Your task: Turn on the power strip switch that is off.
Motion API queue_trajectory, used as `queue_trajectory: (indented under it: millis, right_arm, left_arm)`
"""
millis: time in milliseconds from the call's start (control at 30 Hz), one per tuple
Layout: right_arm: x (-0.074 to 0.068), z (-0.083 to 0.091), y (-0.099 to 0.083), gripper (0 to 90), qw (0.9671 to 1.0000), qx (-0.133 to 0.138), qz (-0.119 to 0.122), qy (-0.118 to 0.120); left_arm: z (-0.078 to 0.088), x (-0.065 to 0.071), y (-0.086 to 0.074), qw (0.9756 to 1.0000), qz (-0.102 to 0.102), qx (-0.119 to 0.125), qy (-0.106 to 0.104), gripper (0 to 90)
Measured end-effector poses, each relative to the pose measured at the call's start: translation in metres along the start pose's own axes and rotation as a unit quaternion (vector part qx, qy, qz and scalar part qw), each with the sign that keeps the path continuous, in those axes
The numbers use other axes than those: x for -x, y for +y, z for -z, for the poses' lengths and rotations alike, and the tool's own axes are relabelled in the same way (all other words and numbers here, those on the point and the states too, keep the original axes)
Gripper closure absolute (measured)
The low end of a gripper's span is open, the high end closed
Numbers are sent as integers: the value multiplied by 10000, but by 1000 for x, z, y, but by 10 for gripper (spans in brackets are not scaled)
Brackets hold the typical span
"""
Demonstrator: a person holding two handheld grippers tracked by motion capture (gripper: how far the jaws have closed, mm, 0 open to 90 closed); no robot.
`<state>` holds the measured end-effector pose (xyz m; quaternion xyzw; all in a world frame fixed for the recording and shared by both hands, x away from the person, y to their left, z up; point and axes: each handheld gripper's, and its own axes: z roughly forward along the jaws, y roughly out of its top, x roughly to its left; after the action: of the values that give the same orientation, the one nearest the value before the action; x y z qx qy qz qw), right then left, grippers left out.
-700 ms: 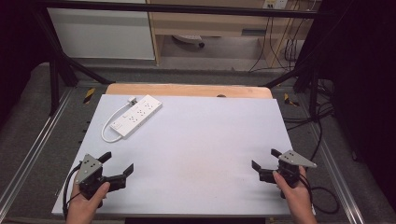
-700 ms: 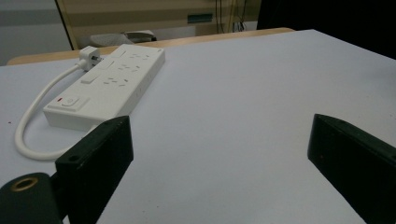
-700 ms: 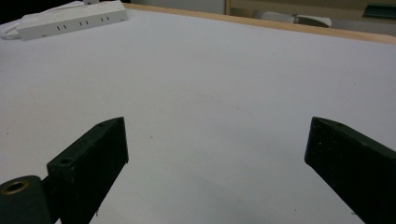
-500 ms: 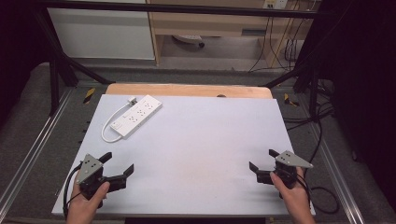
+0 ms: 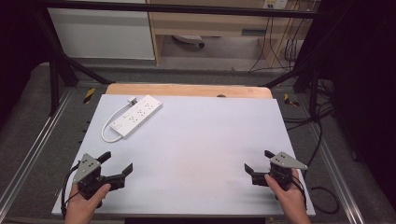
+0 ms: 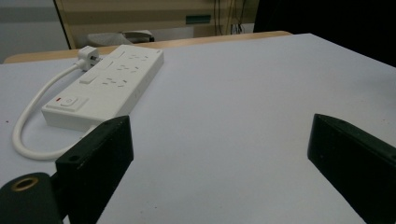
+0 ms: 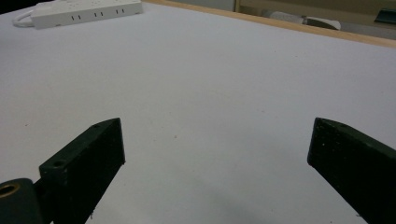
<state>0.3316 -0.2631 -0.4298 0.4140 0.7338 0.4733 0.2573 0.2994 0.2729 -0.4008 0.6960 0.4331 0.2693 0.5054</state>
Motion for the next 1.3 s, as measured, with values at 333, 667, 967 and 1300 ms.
queue_trajectory:
  millis: [333,667,967,1300]
  right_arm:
    - [-5,0,1,41,9999,5,61,122]
    - [-7,-1,1,35,9998,9,121,153]
    - [-9,-2,1,33,9998,-28,136,131]
    - [-9,-3,1,31,9997,-44,191,125]
  left_arm:
    - [-6,-18,11,9997,104,-121,175,74]
    - [-14,-29,26,9995,110,-184,237,73]
    - [-24,-32,41,9996,22,-217,176,72]
    - [-39,-37,57,9993,-122,-279,196,71]
